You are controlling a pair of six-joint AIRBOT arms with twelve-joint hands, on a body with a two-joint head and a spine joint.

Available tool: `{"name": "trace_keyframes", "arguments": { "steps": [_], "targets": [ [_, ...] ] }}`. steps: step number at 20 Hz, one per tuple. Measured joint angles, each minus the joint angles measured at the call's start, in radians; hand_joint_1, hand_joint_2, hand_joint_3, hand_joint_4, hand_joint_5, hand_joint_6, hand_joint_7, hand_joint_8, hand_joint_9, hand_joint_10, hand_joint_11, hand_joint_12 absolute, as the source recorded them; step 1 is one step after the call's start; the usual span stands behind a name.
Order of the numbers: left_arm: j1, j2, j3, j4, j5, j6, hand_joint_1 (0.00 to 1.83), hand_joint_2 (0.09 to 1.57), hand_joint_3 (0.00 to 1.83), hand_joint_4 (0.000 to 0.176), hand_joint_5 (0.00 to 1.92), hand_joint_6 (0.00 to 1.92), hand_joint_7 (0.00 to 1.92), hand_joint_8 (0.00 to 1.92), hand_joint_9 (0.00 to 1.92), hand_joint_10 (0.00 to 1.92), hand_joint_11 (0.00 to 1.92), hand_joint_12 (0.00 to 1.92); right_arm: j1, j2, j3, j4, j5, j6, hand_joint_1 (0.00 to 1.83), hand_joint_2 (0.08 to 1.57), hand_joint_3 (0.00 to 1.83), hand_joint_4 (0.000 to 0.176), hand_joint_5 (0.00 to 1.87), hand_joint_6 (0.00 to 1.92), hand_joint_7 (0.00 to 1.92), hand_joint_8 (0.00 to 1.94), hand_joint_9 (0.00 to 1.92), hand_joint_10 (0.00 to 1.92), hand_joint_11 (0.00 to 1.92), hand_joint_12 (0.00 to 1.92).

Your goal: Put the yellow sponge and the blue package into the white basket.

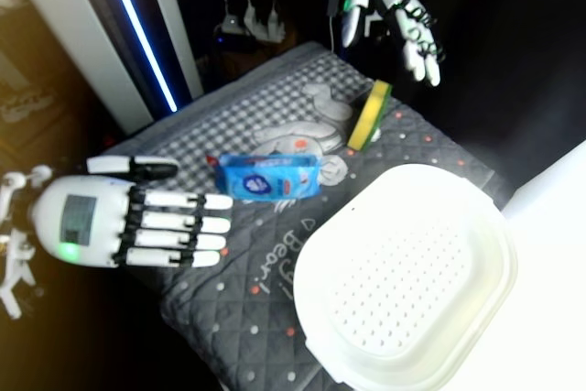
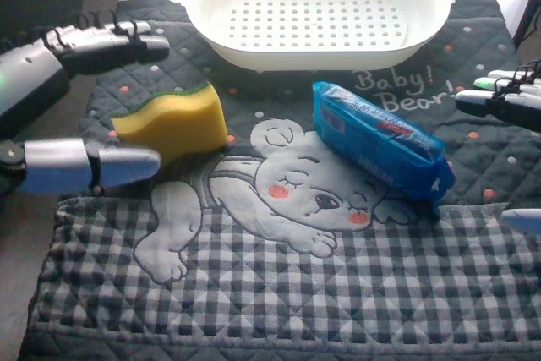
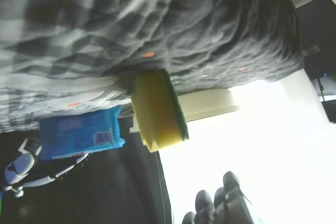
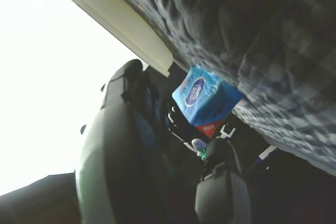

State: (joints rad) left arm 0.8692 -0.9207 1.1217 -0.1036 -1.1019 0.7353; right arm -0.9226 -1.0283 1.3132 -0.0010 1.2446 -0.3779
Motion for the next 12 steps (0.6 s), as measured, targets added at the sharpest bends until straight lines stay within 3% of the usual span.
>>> {"name": "trace_keyframes", "arguments": {
  "steps": [1, 2, 3, 7, 9, 10, 11, 12],
  "targets": [
    [0.0, -0.005, 0.002, -0.002, 0.007, 0.0, 0.81, 1.0, 0.0, 0.0, 0.42, 0.0, 0.24, 0.0, 0.19, 0.02, 0.0, 0.74, 0.0, 0.0, 0.002, 0.002, 0.0, 0.0, 0.76, 0.94, 0.01, 0.17, 0.04, 0.0, 0.03, 0.0, 0.07, 0.0, 0.02, 0.4],
    [0.0, -0.01, 0.006, -0.005, 0.008, -0.001, 0.81, 1.0, 0.0, 0.0, 0.41, 0.0, 0.24, 0.0, 0.19, 0.02, 0.0, 0.74, 0.0, 0.0, 0.002, 0.002, 0.0, 0.0, 0.74, 0.91, 0.0, 0.175, 0.01, 0.0, 0.0, 0.0, 0.04, 0.0, 0.0, 0.41],
    [0.0, -0.013, 0.013, -0.006, 0.012, -0.003, 0.83, 1.0, 0.0, 0.0, 0.39, 0.0, 0.24, 0.0, 0.2, 0.02, 0.0, 0.75, 0.024, 0.0, 0.002, -0.012, -0.014, -0.001, 0.72, 0.89, 0.0, 0.176, 0.0, 0.0, 0.0, 0.0, 0.01, 0.0, 0.0, 0.29],
    [-0.001, -0.02, 0.027, -0.023, 0.045, -0.002, 0.89, 0.95, 0.0, 0.0, 0.39, 0.0, 0.26, 0.0, 0.21, 0.01, 0.0, 0.7, 0.228, -0.019, 0.008, -0.156, -0.064, -0.023, 0.63, 0.79, 0.0, 0.176, 0.0, 0.0, 0.01, 0.0, 0.01, 0.0, 0.02, 0.25],
    [-0.017, -0.037, 0.051, -0.022, 0.074, -0.002, 0.93, 0.92, 0.0, 0.0, 0.35, 0.0, 0.26, 0.01, 0.23, 0.01, 0.0, 0.78, 0.256, -0.044, 0.013, -0.19, -0.084, -0.034, 0.59, 0.74, 0.0, 0.176, 0.0, 0.0, 0.03, 0.0, 0.04, 0.0, 0.0, 0.4],
    [-0.035, -0.052, 0.07, -0.026, 0.101, -0.002, 0.96, 0.92, 0.0, 0.0, 0.35, 0.0, 0.26, 0.0, 0.22, 0.0, 0.0, 0.7, 0.259, -0.058, 0.018, -0.205, -0.112, -0.035, 0.62, 0.75, 0.0, 0.176, 0.0, 0.0, 0.03, 0.0, 0.02, 0.0, 0.0, 0.29],
    [-0.048, -0.062, 0.081, -0.029, 0.114, -0.002, 1.06, 0.92, 0.0, 0.003, 0.32, 0.0, 0.26, 0.0, 0.21, 0.0, 0.0, 0.68, 0.259, -0.066, 0.023, -0.209, -0.125, -0.036, 0.65, 0.76, 0.0, 0.176, 0.0, 0.0, 0.02, 0.0, 0.02, 0.0, 0.0, 0.36],
    [-0.061, -0.074, 0.095, -0.027, 0.129, -0.001, 1.06, 0.93, 0.0, 0.037, 0.35, 0.0, 0.27, 0.0, 0.19, 0.0, 0.0, 0.61, 0.259, -0.071, 0.027, -0.205, -0.137, -0.036, 0.69, 0.79, 0.0, 0.176, 0.0, 0.0, 0.02, 0.0, 0.05, 0.0, 0.0, 0.51]
  ]
}}
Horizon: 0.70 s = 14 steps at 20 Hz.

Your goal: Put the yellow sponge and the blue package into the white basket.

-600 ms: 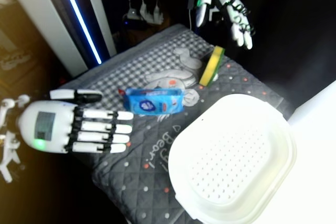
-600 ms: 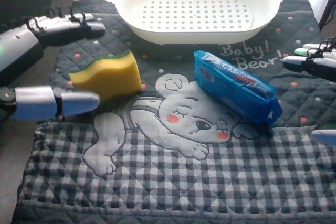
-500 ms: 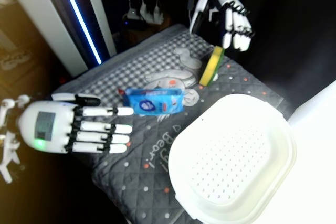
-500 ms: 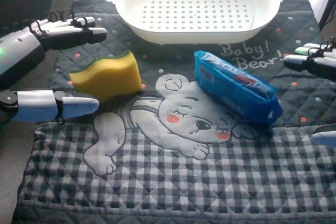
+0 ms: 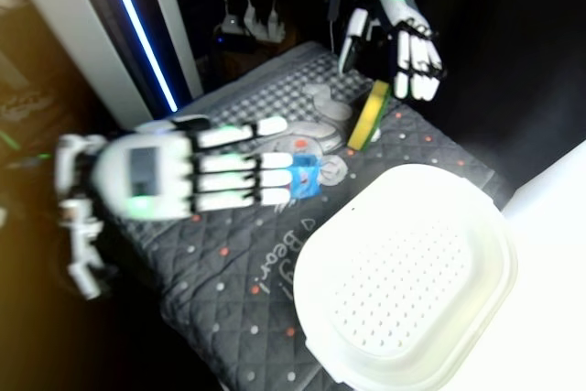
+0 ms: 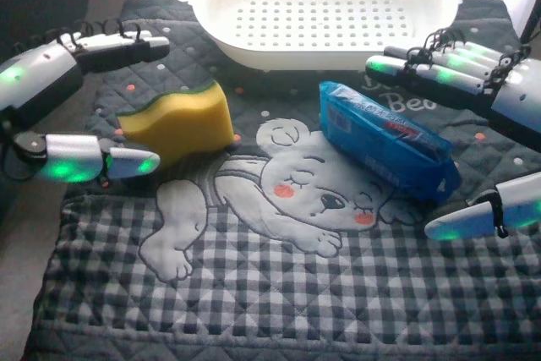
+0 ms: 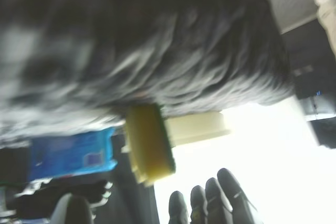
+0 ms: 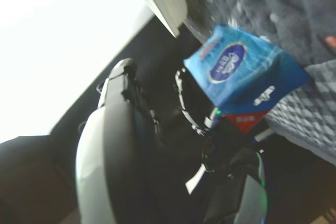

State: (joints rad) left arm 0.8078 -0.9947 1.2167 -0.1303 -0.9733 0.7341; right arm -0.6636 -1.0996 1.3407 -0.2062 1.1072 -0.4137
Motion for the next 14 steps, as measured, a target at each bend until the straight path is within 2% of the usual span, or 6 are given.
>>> {"name": "trace_keyframes", "arguments": {
  "steps": [3, 7, 9, 11, 12, 14],
  "targets": [
    [-0.034, -0.042, 0.035, 0.013, 0.069, 0.0, 1.04, 0.99, 0.0, 0.062, 0.32, 0.0, 0.19, 0.0, 0.13, 0.01, 0.0, 0.58, 0.007, -0.016, 0.014, 0.037, -0.002, -0.003, 0.73, 0.84, 0.0, 0.176, 0.0, 0.0, 0.03, 0.0, 0.16, 0.01, 0.0, 1.02],
    [-0.06, -0.084, 0.073, 0.021, 0.154, 0.0, 1.08, 1.02, 0.0, 0.036, 0.33, 0.0, 0.26, 0.0, 0.2, 0.01, 0.0, 0.76, 0.007, -0.068, 0.031, 0.036, -0.01, -0.003, 0.74, 0.86, 0.0, 0.176, 0.0, 0.0, 0.05, 0.01, 0.05, 0.01, 0.0, 0.5],
    [-0.06, -0.091, 0.081, 0.019, 0.174, 0.0, 0.91, 0.99, 0.0, 0.139, 0.32, 0.0, 0.26, 0.0, 0.23, 0.01, 0.0, 0.82, 0.011, -0.086, 0.042, 0.044, -0.026, -0.003, 0.71, 0.87, 0.0, 0.176, 0.0, 0.0, 0.13, 0.01, 0.15, 0.04, 0.0, 0.98],
    [-0.065, -0.105, 0.097, 0.014, 0.193, 0.0, 0.81, 0.97, 0.0, 0.036, 0.18, 0.0, 0.19, 0.0, 0.28, 0.01, 0.0, 0.78, 0.016, -0.098, 0.051, 0.06, -0.03, -0.003, 0.71, 0.86, 0.0, 0.176, 0.0, 0.0, 0.28, 0.05, 0.29, 0.1, 0.0, 1.24],
    [-0.068, -0.117, 0.106, 0.014, 0.205, 0.0, 0.86, 0.98, 0.0, 0.017, 0.16, 0.0, 0.14, 0.0, 0.25, 0.0, 0.0, 0.7, 0.018, -0.106, 0.056, 0.066, -0.044, -0.009, 0.73, 0.8, 0.0, 0.176, 0.0, 0.0, 0.39, 0.03, 0.11, 0.78, 0.0, 1.44],
    [-0.068, -0.124, 0.106, 0.018, 0.212, -0.001, 0.82, 0.98, 0.0, 0.055, 0.2, 0.0, 0.23, 0.0, 0.34, 0.01, 0.03, 0.89, 0.017, -0.113, 0.056, 0.065, -0.055, -0.015, 0.74, 0.8, 0.0, 0.176, 0.0, 0.0, 0.38, 0.02, 0.15, 0.9, 0.04, 1.61]
  ]
}}
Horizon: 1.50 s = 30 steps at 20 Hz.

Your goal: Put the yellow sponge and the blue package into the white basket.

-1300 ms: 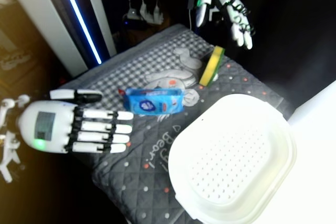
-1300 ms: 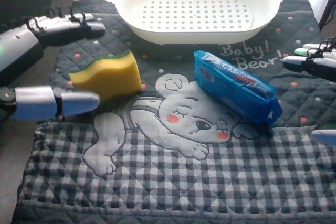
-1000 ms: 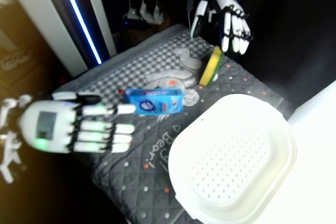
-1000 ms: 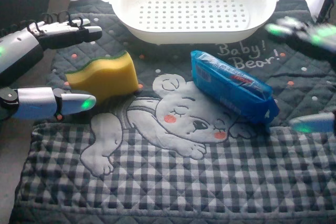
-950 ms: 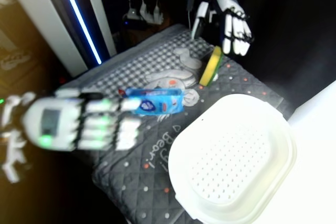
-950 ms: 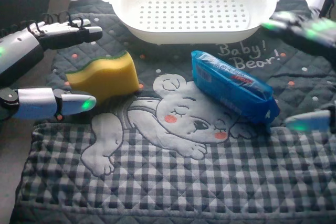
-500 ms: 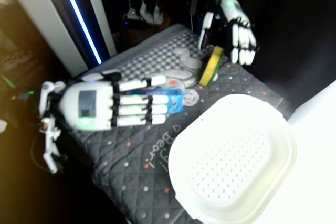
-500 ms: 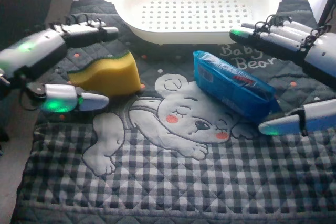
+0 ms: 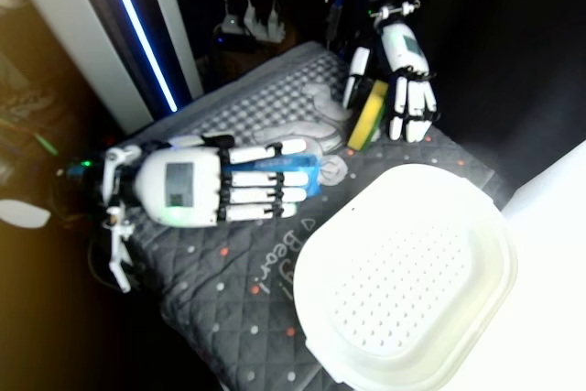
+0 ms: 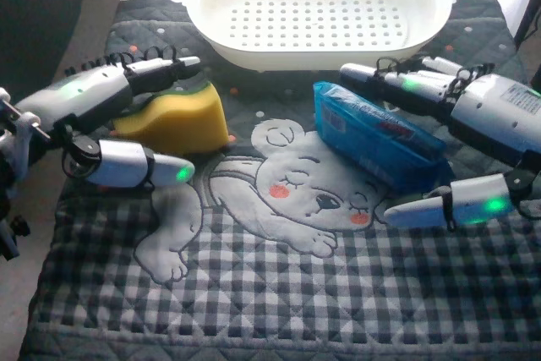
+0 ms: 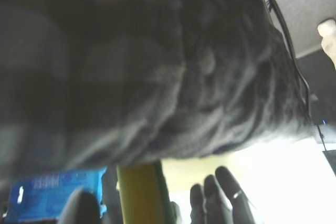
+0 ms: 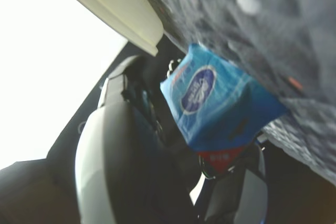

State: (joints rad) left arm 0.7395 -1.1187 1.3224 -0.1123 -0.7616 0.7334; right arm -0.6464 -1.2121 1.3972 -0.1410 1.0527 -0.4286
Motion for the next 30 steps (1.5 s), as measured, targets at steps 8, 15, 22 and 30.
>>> {"name": "trace_keyframes", "arguments": {
  "steps": [8, 15, 22, 30],
  "targets": [
    [-0.032, -0.069, 0.074, -0.002, 0.04, 0.014, 1.21, 1.17, 0.0, 0.0, 0.96, 1.03, 0.78, 0.91, 0.79, 0.1, 0.21, 1.47, 0.0, -0.055, 0.026, 0.001, -0.037, -0.014, 1.06, 0.92, 0.0, 0.176, 0.36, 0.01, 0.55, 0.03, 0.69, 0.48, 0.56, 1.17],
    [-0.061, -0.081, 0.068, -0.009, 0.032, 0.03, 1.27, 1.08, 0.0, 0.0, 1.12, 0.63, 1.01, 1.03, 0.86, 0.93, 0.54, 1.43, 0.019, -0.098, 0.092, 0.053, -0.031, 0.006, 1.38, 1.11, 0.0, 0.0, 0.93, 0.99, 0.98, 0.84, 0.98, 1.19, 0.75, 1.16],
    [-0.148, -0.023, 0.007, 0.12, -0.015, 0.028, 1.25, 1.08, 0.0, 0.0, 1.13, 0.57, 1.05, 1.04, 0.92, 0.85, 0.55, 1.51, 0.056, -0.067, 0.085, 0.062, 0.004, 0.006, 1.28, 1.07, 0.0, 0.0, 0.99, 0.81, 1.21, 0.75, 1.38, 0.41, 1.14, 1.07],
    [-0.41, -0.091, 0.166, 0.153, 0.042, 0.048, 1.26, 1.09, 0.0, 0.0, 1.03, 0.74, 1.06, 1.06, 1.06, 0.89, 0.86, 1.4, 0.28, -0.098, 0.219, 0.05, -0.049, -0.007, 1.3, 1.04, 0.01, 0.0, 1.14, 0.46, 1.23, 0.79, 1.32, 0.6, 0.95, 1.37]
  ]
}}
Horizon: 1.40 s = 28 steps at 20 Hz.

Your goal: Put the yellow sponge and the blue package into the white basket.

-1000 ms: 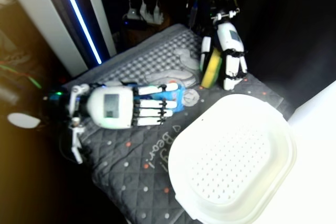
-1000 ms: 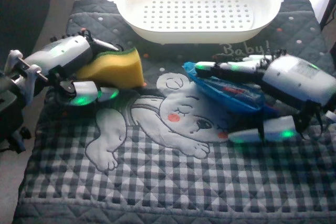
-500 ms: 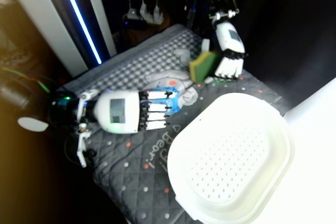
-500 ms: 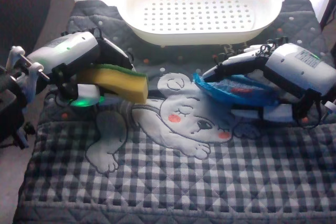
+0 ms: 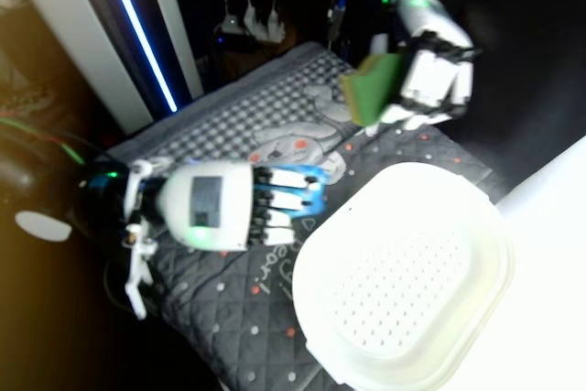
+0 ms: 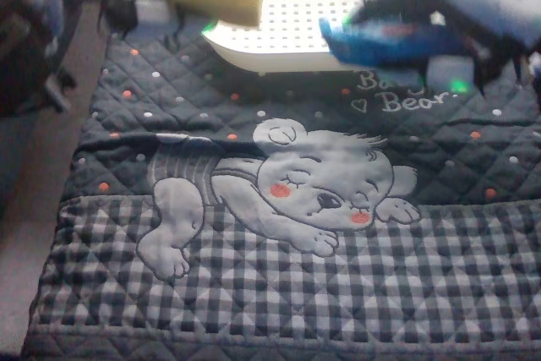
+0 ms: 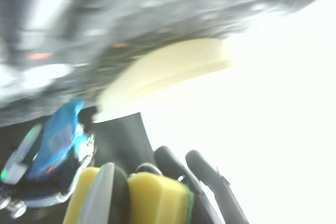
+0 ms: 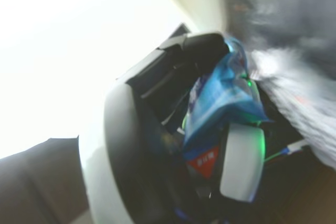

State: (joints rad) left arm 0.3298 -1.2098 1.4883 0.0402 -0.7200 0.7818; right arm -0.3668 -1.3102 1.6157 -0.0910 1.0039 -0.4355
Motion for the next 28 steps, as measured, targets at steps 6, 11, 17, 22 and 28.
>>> {"name": "trace_keyframes", "arguments": {
  "steps": [6, 11, 17, 22, 28],
  "targets": [
    [-0.152, -0.171, 0.21, 0.067, 0.209, 0.0, 1.27, 1.1, 0.0, 0.0, 1.04, 0.66, 1.02, 1.16, 1.01, 1.16, 0.88, 1.54, 0.124, -0.13, 0.212, 0.002, -0.167, -0.005, 1.28, 1.06, 0.0, 0.0, 1.06, 0.7, 1.2, 0.77, 1.3, 0.49, 1.05, 1.12],
    [-0.187, -0.384, 0.468, 0.054, 0.368, -0.086, 1.29, 1.08, 0.01, 0.0, 1.05, 0.65, 1.06, 1.02, 1.02, 0.97, 0.85, 1.34, 0.164, -0.228, 0.375, 0.132, -0.245, -0.003, 1.28, 1.09, 0.0, 0.0, 1.03, 0.63, 1.1, 1.03, 1.26, 0.84, 1.06, 1.39],
    [-0.145, -0.445, 0.57, 0.073, 0.453, -0.225, 1.26, 1.11, 0.0, 0.0, 0.98, 0.78, 1.01, 1.13, 1.04, 0.72, 0.78, 1.41, 0.182, -0.282, 0.486, 0.088, -0.467, 0.013, 1.29, 1.07, 0.0, 0.0, 1.03, 0.67, 1.18, 0.86, 1.32, 0.46, 1.07, 1.09],
    [-0.144, -0.415, 0.532, 0.1, 0.406, -0.231, 1.04, 1.01, 0.0, 0.156, 0.21, 0.09, 0.27, 0.12, 0.35, 0.03, 0.05, 0.53, 0.189, -0.287, 0.441, 0.062, -0.468, 0.016, 1.35, 1.11, 0.0, 0.0, 0.83, 1.06, 1.04, 0.86, 1.09, 0.97, 0.88, 0.78],
    [-0.138, -0.397, 0.509, 0.094, 0.377, -0.233, 0.87, 0.92, 0.0, 0.174, 0.0, 0.0, 0.0, 0.0, 0.0, 0.0, 0.0, 0.0, 0.19, -0.254, 0.393, 0.057, -0.416, 0.017, 0.51, 0.95, 0.0, 0.176, 0.0, 0.0, 0.0, 0.0, 0.0, 0.0, 0.0, 0.0]
  ]
}}
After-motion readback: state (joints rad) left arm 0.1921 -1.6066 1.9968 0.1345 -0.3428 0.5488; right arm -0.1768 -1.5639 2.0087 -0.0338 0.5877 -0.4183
